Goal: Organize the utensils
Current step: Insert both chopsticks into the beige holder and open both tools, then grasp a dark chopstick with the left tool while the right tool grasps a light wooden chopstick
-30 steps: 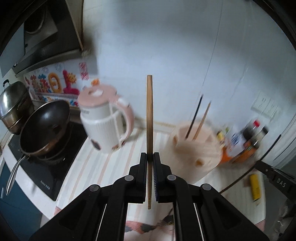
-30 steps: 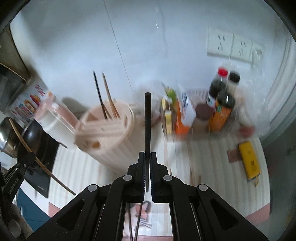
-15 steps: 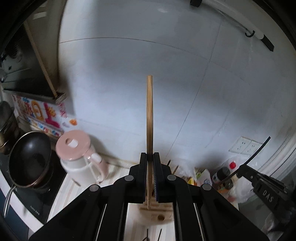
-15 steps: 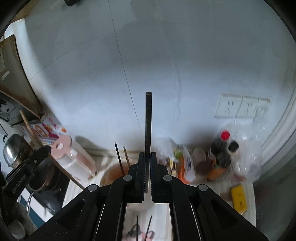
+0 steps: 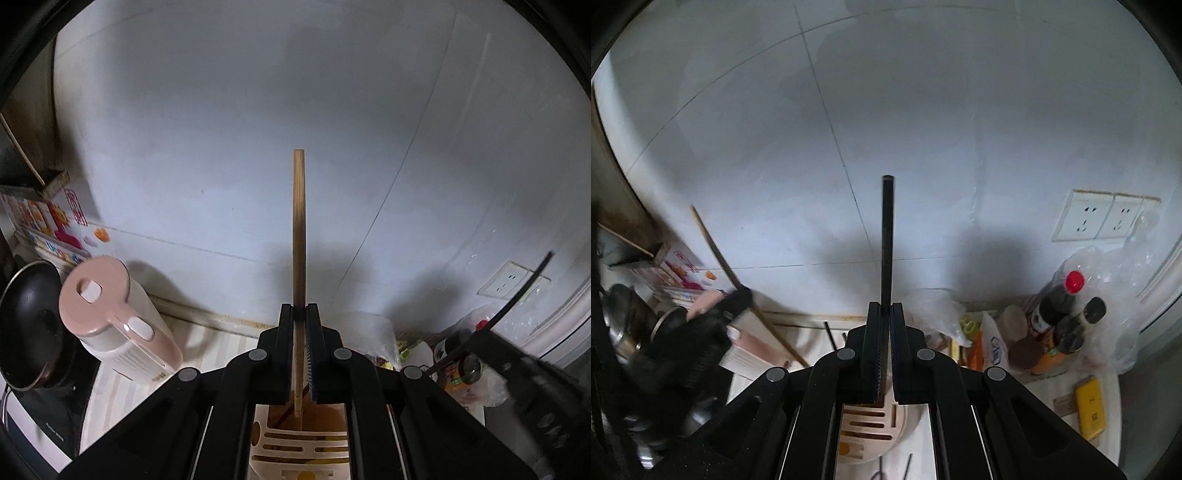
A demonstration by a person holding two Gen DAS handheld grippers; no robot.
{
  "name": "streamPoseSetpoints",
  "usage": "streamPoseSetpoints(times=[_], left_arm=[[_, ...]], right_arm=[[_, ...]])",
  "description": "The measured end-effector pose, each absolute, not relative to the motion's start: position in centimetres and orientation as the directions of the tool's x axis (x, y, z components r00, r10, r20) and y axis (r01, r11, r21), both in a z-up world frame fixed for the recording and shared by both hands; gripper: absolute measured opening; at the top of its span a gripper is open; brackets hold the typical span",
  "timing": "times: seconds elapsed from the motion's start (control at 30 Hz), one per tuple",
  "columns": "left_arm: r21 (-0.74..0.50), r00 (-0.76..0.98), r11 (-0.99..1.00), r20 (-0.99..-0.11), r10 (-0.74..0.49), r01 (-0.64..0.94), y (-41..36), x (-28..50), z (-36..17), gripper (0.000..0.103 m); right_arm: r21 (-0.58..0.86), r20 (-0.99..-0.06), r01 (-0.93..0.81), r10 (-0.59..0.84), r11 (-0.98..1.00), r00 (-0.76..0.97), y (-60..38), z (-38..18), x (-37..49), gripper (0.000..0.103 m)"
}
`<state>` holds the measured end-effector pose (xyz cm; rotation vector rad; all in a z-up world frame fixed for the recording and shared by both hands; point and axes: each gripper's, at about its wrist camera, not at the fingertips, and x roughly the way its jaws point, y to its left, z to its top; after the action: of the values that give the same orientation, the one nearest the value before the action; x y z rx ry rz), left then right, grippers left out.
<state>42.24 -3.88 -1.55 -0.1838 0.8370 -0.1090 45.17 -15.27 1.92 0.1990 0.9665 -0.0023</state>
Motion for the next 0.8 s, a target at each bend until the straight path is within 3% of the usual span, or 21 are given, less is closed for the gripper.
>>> streamPoseSetpoints(times=[0.3, 0.47, 0.57, 0.6, 0.63, 0.7, 0.8], left_arm=[[-0.185, 0.631, 0.982, -0.76, -0.157, 0.021, -3.5, 43.3, -4.1, 0.004], [-0.231, 0.564, 0.972, -0.797, -0.215, 0.045, -3.4, 43.0, -5.1, 0.006], [-0.231, 0.562, 0.972, -0.799, -0.215, 0.044, -3.1, 41.9, -4.3, 0.012], [-0.213, 0.573, 0.976, -0.795, -0.197, 0.04, -2.9, 41.3, -3.9, 0.024], [-0.202, 0.584, 0.978, -0.789, -0.19, 0.046, -2.8, 40.7, -3.5, 0.046], [-0.164, 0.608, 0.986, -0.78, -0.148, 0.03, -2.2, 39.2, -2.8, 0.075], [-0.13, 0.628, 0.991, -0.77, -0.111, 0.015, -1.0, 37.2, -2.9, 0.081]], right_arm=[[0.176, -0.835, 0.067, 0.113, 0.982, 0.539, -15.0, 0.5, 45.7, 0.004], [0.181, -0.877, 0.05, 0.138, 0.982, 0.46, -14.9, -2.3, 46.3, 0.005], [0.212, -0.903, 0.059, 0.172, 0.975, 0.394, -15.2, -3.8, 46.5, 0.015], [0.221, -0.903, 0.068, 0.178, 0.973, 0.392, -15.6, -3.9, 46.3, 0.033], [0.228, -0.9, 0.075, 0.18, 0.971, 0.396, -15.9, -3.9, 46.0, 0.047], [0.239, -0.892, 0.097, 0.179, 0.966, 0.415, -16.8, -3.6, 45.1, 0.053], [0.223, -0.883, 0.119, 0.149, 0.967, 0.446, -18.2, -3.1, 43.3, 0.056]])
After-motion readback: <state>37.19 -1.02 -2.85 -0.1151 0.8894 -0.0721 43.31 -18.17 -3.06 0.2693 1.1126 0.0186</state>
